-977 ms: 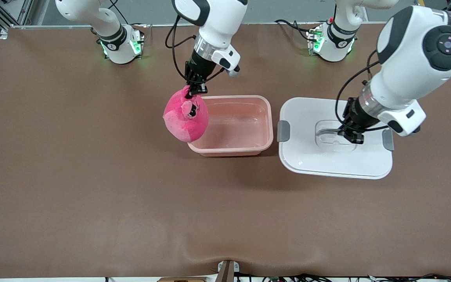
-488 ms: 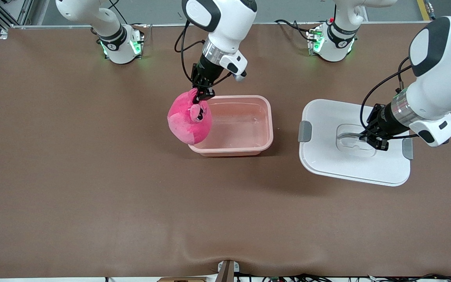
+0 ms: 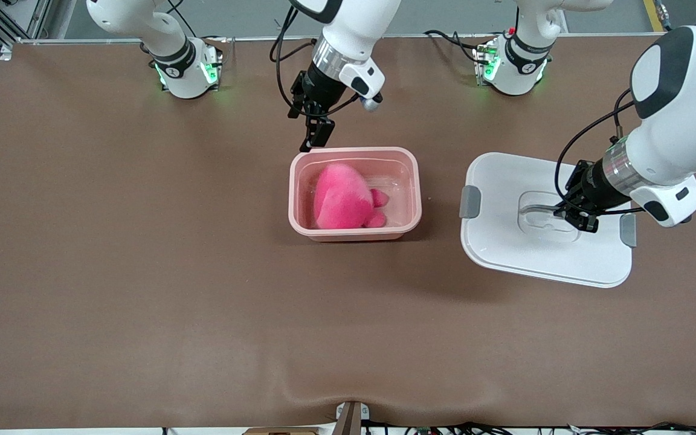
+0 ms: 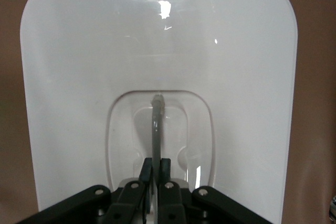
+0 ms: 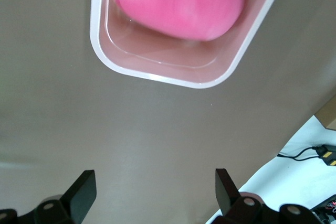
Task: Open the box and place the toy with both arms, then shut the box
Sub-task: 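Lower the pink toy into the open box and open the right gripper, then withdraw the right gripper while the left gripper carries the lid over the box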
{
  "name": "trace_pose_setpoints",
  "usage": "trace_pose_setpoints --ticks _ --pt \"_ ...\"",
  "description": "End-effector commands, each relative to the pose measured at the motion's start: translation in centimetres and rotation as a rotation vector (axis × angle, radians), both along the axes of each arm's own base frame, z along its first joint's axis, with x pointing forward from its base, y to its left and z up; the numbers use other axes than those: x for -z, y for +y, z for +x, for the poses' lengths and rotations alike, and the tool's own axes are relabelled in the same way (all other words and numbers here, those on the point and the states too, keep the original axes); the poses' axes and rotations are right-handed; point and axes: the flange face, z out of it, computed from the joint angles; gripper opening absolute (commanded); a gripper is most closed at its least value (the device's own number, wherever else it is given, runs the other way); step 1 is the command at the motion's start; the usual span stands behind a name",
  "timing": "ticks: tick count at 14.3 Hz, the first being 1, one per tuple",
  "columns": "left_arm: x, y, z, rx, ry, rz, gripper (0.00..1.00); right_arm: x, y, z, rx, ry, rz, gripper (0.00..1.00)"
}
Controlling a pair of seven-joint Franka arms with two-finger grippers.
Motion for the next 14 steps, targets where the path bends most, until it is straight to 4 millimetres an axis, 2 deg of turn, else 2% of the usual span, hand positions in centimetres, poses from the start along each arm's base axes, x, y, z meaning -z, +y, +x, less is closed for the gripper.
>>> trace_pose_setpoints --ticks 1,3,4,6,9,11,14 --pt "-0.3 -0.6 -0.3 0.019 -0.006 -0.019 0.0 -0.8 -2.8 3.1 0.105 -0.035 0.006 1.0" --pt "-0.3 -1.1 -0.4 0.014 -0.004 -0.02 0.0 -1.7 -6.3 6.2 0.245 -0.059 0.053 1.0" --pt "-0.3 -2.1 -0.6 0.022 -0.003 -0.022 0.0 -2.1 -8.1 7.7 0.298 -0.043 0.083 1.0" --pt "-0.2 -3.8 -1.0 0.009 0.003 -0.025 0.0 -3.8 -13.0 10.9 0.409 -0.058 0.137 1.0" --pt "0.1 -6.0 -1.6 -0.008 0.014 -0.029 0.0 -5.5 -20.2 14.5 0.591 -0.055 0.208 1.0" --pt "0.0 -8.2 -2.1 -0.037 0.009 -0.035 0.0 -6.6 -25.7 16.7 0.701 -0.05 0.256 1.0" --pt "0.7 -12.2 -3.3 -0.078 0.017 -0.026 0.0 -7.9 -35.0 19.1 0.875 -0.056 0.321 1.0"
